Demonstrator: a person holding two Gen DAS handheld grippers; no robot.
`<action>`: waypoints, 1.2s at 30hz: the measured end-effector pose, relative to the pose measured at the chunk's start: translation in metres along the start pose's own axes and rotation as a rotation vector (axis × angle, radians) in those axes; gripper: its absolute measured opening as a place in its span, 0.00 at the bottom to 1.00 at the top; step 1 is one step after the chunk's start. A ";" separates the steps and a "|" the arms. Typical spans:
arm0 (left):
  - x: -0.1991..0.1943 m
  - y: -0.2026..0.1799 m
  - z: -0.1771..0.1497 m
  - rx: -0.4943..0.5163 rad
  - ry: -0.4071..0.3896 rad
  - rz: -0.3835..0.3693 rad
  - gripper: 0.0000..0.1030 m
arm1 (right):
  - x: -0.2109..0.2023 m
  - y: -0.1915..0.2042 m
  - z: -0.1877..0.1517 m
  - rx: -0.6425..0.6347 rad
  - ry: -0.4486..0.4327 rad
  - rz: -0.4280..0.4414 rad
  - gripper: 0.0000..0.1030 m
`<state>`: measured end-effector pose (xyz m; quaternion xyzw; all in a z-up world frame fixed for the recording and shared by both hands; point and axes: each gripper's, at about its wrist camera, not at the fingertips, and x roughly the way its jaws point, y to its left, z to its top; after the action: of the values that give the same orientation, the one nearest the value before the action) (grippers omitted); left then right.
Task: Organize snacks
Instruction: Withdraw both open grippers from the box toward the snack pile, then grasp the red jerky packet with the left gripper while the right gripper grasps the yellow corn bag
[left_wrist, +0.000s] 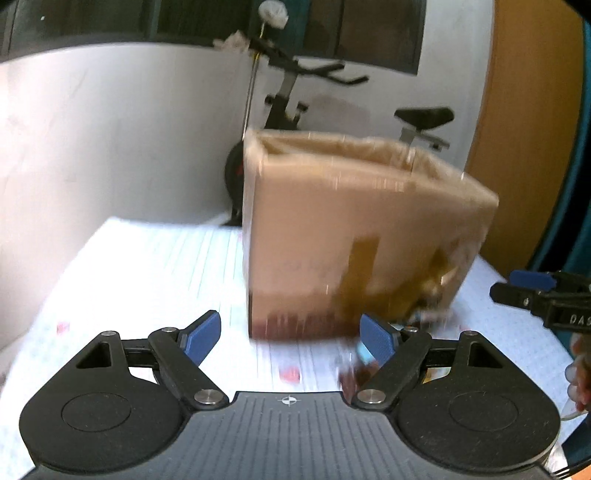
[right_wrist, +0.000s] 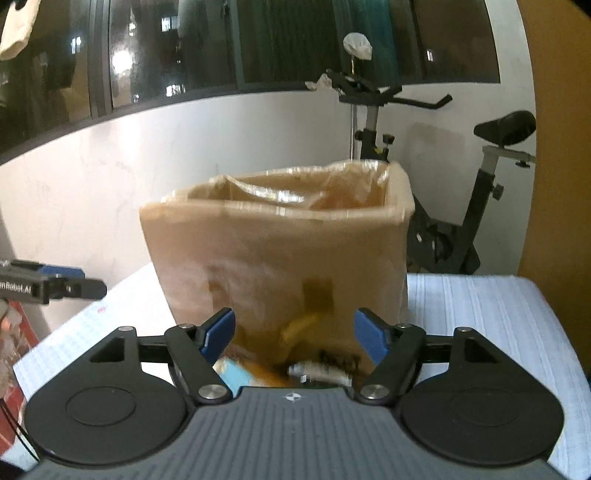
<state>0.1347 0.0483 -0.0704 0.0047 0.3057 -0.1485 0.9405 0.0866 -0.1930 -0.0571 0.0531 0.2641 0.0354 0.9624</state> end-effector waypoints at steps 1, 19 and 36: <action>0.001 0.000 -0.007 -0.009 0.013 0.001 0.81 | -0.001 0.001 -0.006 0.005 0.006 -0.002 0.72; 0.021 -0.021 -0.094 -0.184 0.269 0.030 0.83 | -0.017 0.026 -0.075 -0.016 0.042 -0.055 0.74; 0.051 -0.032 -0.106 -0.176 0.400 0.108 0.84 | -0.015 0.025 -0.089 -0.006 0.052 -0.047 0.74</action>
<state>0.1039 0.0139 -0.1828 -0.0315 0.4973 -0.0666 0.8644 0.0266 -0.1617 -0.1228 0.0430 0.2900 0.0151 0.9560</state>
